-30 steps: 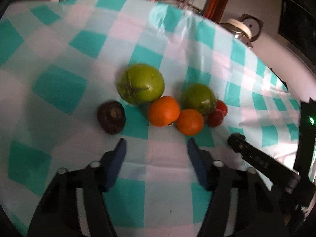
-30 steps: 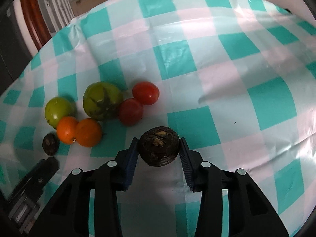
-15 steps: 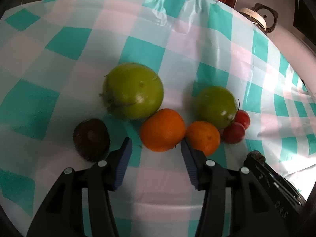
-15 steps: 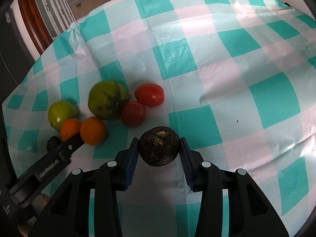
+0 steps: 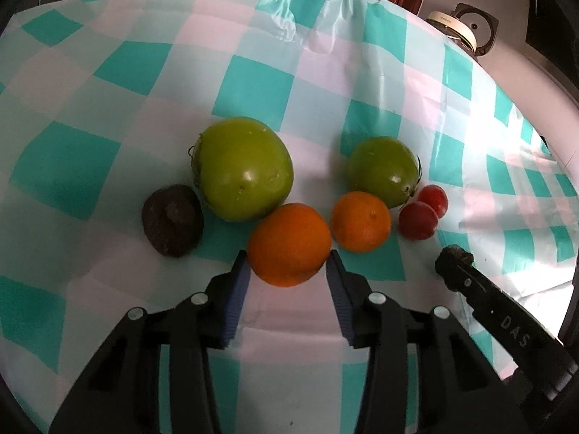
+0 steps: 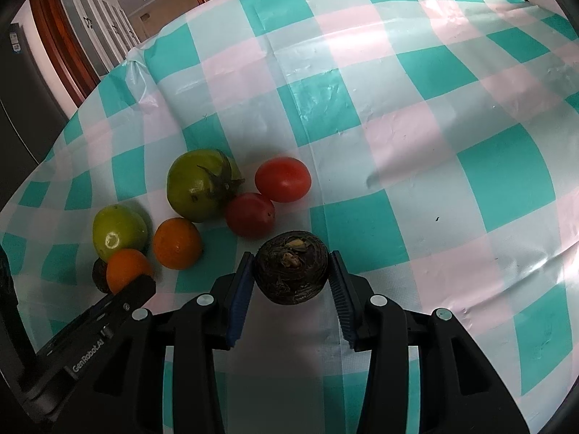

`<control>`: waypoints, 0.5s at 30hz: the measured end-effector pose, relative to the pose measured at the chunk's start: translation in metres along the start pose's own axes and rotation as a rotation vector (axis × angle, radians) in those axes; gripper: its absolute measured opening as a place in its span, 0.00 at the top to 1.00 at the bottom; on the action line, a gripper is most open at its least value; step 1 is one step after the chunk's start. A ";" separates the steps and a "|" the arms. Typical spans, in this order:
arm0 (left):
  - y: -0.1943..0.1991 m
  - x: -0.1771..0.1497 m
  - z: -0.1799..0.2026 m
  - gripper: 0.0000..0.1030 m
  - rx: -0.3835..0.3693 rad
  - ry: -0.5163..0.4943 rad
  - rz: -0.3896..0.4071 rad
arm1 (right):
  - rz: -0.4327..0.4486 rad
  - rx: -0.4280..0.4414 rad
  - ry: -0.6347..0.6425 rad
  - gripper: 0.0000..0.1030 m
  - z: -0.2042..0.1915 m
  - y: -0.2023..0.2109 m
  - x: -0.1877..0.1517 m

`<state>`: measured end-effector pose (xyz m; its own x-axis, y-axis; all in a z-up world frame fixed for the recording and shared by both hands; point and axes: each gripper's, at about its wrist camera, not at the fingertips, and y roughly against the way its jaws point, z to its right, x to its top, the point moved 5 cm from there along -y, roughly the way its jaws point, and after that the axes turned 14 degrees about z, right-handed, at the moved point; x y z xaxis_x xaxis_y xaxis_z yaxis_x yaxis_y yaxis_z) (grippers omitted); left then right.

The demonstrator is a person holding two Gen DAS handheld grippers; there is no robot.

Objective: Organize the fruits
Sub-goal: 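Grasp an orange tangerine with the left gripper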

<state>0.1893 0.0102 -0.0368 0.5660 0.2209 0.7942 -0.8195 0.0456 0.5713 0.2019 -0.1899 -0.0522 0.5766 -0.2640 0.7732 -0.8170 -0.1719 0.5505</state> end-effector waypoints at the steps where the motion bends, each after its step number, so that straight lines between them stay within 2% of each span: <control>1: -0.002 0.001 0.000 0.54 0.002 0.000 0.001 | 0.000 -0.001 0.002 0.59 0.000 0.001 0.000; 4: -0.006 0.005 0.001 0.43 0.003 0.007 0.004 | 0.000 -0.001 0.001 0.59 -0.005 0.000 0.000; 5: -0.008 0.006 0.001 0.43 0.007 0.008 0.004 | 0.000 -0.003 0.002 0.59 -0.008 -0.002 0.000; 6: -0.008 0.007 0.001 0.44 0.010 0.006 0.004 | 0.000 -0.002 0.000 0.59 -0.007 -0.002 0.000; 8: -0.009 0.007 0.002 0.55 0.005 0.004 0.004 | 0.000 0.002 -0.002 0.59 -0.009 -0.002 0.001; 9: -0.009 0.007 0.003 0.57 -0.014 0.007 0.002 | 0.001 0.002 -0.003 0.59 -0.011 -0.002 0.000; 15: 0.003 0.003 -0.002 0.57 -0.010 0.017 0.014 | 0.006 0.030 -0.037 0.59 -0.008 0.002 0.000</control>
<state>0.1889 0.0134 -0.0330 0.5527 0.2379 0.7987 -0.8284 0.0525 0.5577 0.1998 -0.1823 -0.0486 0.5715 -0.3001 0.7638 -0.8206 -0.1984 0.5360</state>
